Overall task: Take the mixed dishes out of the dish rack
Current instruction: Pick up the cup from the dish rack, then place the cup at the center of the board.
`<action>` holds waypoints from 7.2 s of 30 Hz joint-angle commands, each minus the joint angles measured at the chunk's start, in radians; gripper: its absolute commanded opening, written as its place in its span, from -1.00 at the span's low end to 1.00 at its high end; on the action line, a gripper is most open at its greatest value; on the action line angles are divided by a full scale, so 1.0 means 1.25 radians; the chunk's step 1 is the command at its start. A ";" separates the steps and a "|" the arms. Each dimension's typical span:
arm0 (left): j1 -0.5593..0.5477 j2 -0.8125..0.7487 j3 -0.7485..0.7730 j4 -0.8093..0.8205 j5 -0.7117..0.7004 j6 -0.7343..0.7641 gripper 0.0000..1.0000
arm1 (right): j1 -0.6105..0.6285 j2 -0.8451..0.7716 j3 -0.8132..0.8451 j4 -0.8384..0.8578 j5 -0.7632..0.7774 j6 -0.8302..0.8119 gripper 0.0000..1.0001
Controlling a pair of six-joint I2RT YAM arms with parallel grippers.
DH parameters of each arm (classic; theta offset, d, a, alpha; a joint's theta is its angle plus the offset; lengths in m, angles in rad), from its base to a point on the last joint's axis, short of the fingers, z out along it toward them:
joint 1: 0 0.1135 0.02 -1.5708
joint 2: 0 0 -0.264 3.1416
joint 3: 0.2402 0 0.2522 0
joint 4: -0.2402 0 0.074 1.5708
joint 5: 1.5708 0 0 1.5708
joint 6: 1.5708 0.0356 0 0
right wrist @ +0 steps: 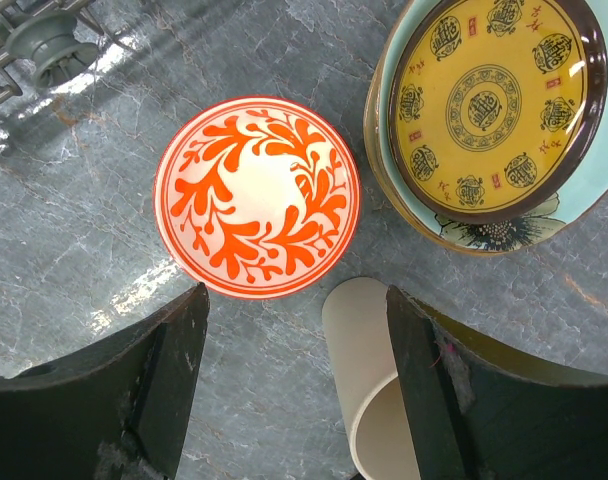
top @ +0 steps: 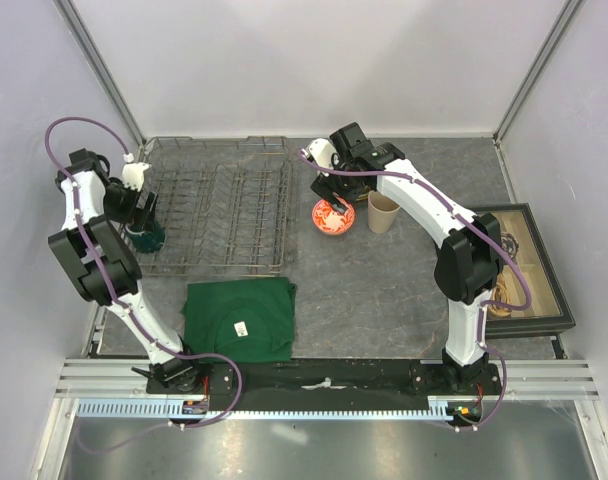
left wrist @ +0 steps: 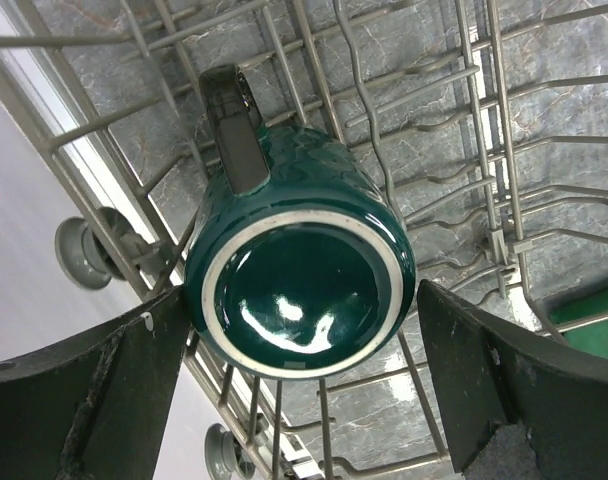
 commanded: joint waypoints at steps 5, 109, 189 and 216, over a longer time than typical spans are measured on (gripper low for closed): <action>-0.029 -0.016 -0.017 -0.014 0.033 0.023 0.98 | 0.003 -0.001 -0.006 0.013 0.000 0.006 0.59; -0.047 -0.120 0.204 -0.249 0.480 -0.071 -0.97 | 0.024 -0.029 0.001 0.078 -0.113 0.075 0.59; -0.246 -0.187 -0.224 1.565 0.816 -1.946 -0.97 | -0.004 0.071 0.023 0.908 -0.588 0.875 0.32; -0.312 -0.239 -0.314 1.582 0.797 -1.936 -0.97 | 0.032 0.111 0.089 0.956 -0.622 0.924 -0.89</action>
